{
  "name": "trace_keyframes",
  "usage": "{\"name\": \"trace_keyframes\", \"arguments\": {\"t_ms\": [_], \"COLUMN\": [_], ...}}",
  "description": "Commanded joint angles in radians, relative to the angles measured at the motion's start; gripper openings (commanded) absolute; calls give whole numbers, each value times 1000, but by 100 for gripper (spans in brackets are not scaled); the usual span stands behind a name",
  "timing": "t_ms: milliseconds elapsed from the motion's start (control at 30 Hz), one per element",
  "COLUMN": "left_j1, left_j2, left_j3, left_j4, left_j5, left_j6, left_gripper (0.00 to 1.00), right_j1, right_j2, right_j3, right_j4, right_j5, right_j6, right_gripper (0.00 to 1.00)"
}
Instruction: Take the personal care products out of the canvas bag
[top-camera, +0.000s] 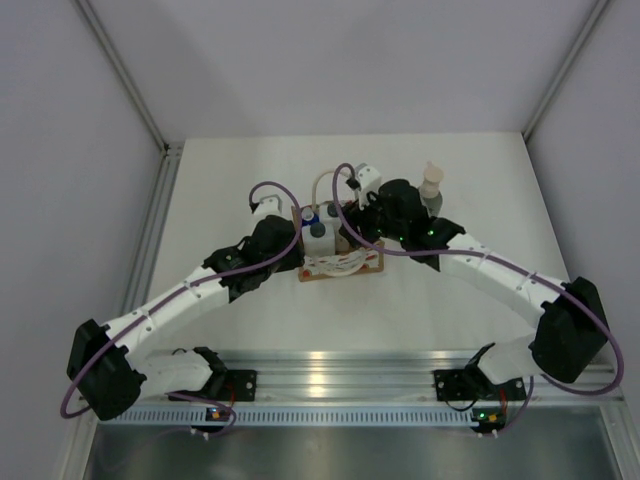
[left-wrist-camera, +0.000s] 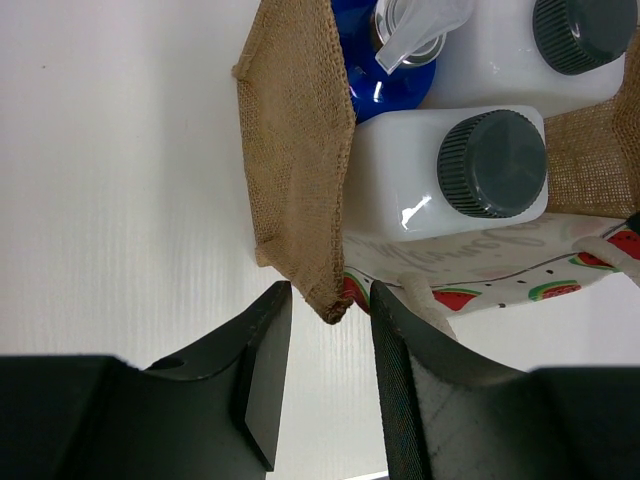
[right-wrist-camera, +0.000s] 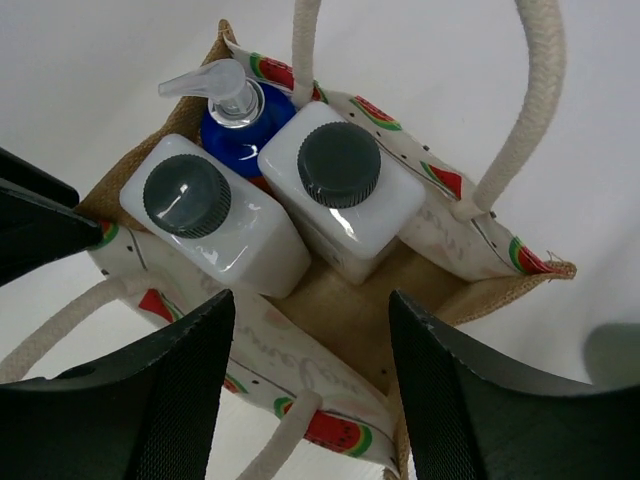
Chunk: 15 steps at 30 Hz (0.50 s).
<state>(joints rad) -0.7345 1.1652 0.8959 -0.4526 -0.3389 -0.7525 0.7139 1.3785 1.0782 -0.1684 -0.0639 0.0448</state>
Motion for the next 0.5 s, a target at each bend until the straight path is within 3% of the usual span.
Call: {"name": "trace_keyframes", "arguments": {"t_ms": [0, 100, 300, 467], "left_j1": [0, 0, 0, 0], "left_j2": [-4, 7, 11, 11], "left_j3": [9, 12, 18, 24], "left_j4": [5, 5, 3, 3], "left_j5": [-22, -18, -32, -43], "left_j6": [15, 15, 12, 1], "left_gripper": [42, 42, 42, 42], "right_j1": [19, 18, 18, 16], "right_j2": [17, 59, 93, 204], "right_j3": [90, 121, 179, 297], "right_j4": [-16, -45, -91, -209], "right_j5": [10, -13, -321, -425], "right_j6": [-124, -193, -394, -514], "right_gripper": [61, 59, 57, 58]}}
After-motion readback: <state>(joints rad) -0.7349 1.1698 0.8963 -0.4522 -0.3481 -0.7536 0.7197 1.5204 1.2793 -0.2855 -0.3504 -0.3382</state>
